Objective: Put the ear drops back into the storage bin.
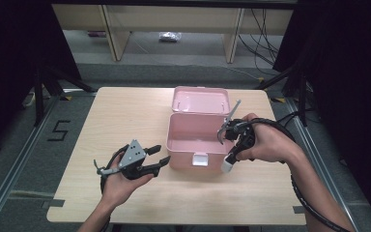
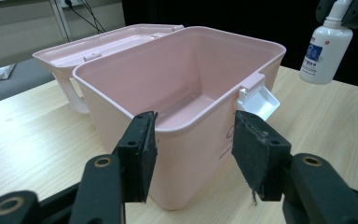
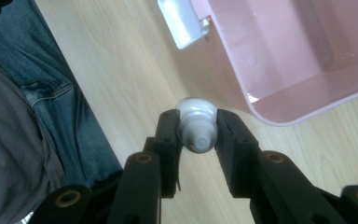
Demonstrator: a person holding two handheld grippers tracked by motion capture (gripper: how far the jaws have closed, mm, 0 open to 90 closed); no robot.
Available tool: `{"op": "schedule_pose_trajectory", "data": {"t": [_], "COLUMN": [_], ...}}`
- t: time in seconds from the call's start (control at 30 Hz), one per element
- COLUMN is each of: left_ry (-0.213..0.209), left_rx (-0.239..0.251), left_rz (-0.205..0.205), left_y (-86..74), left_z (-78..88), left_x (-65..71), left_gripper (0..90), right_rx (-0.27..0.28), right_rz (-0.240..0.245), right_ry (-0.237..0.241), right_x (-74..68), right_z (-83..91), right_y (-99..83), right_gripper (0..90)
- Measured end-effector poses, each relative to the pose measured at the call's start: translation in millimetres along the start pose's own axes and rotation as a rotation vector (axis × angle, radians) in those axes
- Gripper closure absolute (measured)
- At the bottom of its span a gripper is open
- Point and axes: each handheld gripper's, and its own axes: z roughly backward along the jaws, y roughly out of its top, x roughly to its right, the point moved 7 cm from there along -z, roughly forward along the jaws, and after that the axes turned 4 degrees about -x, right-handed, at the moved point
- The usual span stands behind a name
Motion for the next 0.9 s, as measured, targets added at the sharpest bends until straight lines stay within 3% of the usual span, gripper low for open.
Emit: {"op": "schedule_pose_trajectory", "data": {"t": [0.07, 0.13, 0.9], "left_ry": [0.001, 0.001, -0.001], "left_rx": [0.001, 0.001, 0.002], "left_rz": [0.001, 0.000, 0.002], "left_y": [0.2, 0.3, 0.2], "left_z": [0.2, 0.4, 0.5], "left_x": [-0.2, -0.6, 0.1], "left_gripper": [48.7, 48.7, 48.6], "right_rx": [0.013, 0.008, 0.028], "right_rz": [0.022, -0.003, -0.002], "right_ry": [-0.002, 0.001, -0.007], "right_x": [1.5, 0.5, 15.1], "right_z": [1.6, 3.7, 18.9], "right_y": [1.2, 1.3, 6.3], "right_gripper": [71.5, 71.5, 71.5]}}
